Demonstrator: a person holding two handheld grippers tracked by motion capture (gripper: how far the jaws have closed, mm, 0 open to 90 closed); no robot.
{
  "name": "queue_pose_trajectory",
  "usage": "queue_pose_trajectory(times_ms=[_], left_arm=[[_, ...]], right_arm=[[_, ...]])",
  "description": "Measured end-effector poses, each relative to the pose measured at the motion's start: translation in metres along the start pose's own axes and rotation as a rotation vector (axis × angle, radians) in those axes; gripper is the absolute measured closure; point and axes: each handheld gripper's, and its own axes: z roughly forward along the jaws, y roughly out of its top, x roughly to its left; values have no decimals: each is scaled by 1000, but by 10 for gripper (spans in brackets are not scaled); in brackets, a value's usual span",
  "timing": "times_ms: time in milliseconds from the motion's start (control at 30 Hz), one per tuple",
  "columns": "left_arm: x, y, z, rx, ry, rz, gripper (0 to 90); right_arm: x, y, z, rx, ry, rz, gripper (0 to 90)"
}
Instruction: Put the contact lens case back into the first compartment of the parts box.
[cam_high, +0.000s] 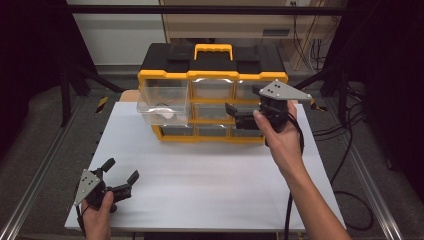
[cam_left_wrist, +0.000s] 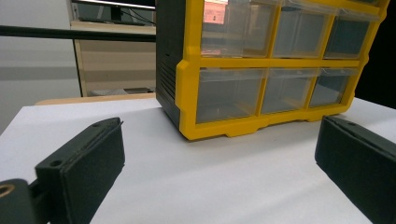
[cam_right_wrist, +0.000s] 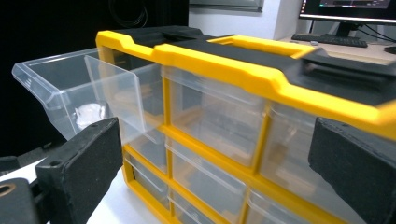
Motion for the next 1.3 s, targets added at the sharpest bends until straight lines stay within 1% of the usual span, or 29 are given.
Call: queue_pose_trajectory(times_ms=[100, 167, 233, 333, 467, 633, 833, 933, 1033, 1100, 1200, 1300], left_arm=[[-1, 0, 0, 2, 0, 3, 12], [-1, 0, 0, 3, 1, 6, 12], [-1, 0, 0, 4, 1, 6, 12], [-2, 0, 0, 5, -1, 6, 12], [-2, 0, 0, 6, -3, 8, 12], [-2, -1, 0, 8, 2, 11, 12], [-1, -1, -1, 7, 5, 9, 12], [-2, -1, -1, 7, 5, 10, 12], [-2, -1, -1, 8, 5, 11, 11], [-2, -1, -1, 8, 4, 12, 11], [-2, -1, -2, 4, 0, 10, 10], [-3, -1, -2, 0, -8, 15, 7]], right_arm=[[-7, -8, -8, -5, -10, 10, 33], [-12, -14, -14, -5, -19, 26, 31], [-18, -20, -18, -5, -33, 30, 30], [-26, -31, -24, 3, -47, 46, 27], [-36, -47, -31, 26, -84, 47, 29], [-49, -71, -39, 42, -107, 82, 29], [-63, -104, -52, 75, -128, 115, 28], [-68, -120, -59, 87, -145, 134, 30], [-73, -135, -65, 91, -159, 147, 31], [-75, -143, -69, 89, -165, 165, 32], [-78, -154, -75, 89, -177, 171, 34], [-79, -165, -81, 90, -185, 156, 42]])
